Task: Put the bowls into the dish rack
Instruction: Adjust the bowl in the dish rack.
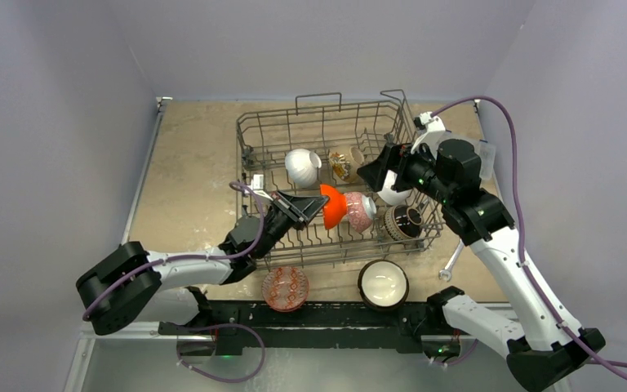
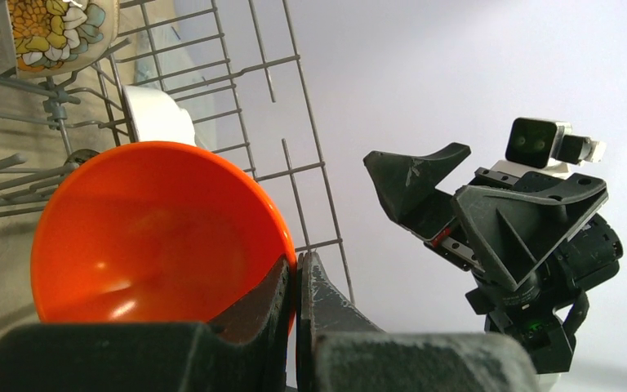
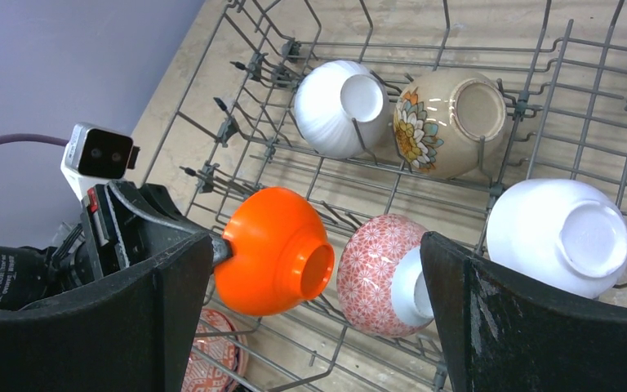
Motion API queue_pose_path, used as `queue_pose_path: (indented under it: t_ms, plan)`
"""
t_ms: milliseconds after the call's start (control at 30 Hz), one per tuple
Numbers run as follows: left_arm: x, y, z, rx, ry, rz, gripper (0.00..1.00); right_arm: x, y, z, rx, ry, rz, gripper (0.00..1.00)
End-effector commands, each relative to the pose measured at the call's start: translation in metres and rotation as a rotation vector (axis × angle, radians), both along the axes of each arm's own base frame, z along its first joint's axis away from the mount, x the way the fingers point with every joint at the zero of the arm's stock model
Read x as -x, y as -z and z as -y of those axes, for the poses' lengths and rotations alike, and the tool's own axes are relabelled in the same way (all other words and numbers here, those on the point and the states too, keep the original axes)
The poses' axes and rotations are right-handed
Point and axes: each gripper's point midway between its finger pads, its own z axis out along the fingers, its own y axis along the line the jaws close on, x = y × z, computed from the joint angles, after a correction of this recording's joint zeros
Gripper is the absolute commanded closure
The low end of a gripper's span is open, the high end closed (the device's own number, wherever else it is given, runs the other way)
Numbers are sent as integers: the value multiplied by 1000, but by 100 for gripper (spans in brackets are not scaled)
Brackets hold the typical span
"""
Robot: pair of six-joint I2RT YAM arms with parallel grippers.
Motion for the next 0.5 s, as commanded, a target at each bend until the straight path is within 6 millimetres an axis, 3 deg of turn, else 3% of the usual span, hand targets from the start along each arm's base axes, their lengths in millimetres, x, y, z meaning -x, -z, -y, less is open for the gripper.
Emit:
queue_pose_path:
  t_ms: [0, 467]
  plan:
    - [2, -27, -5, 134, 11, 46, 100, -2, -6, 2, 4, 4, 33, 1]
    - [4, -43, 11, 156, 71, 95, 100, -3, -4, 2, 12, 4, 32, 1]
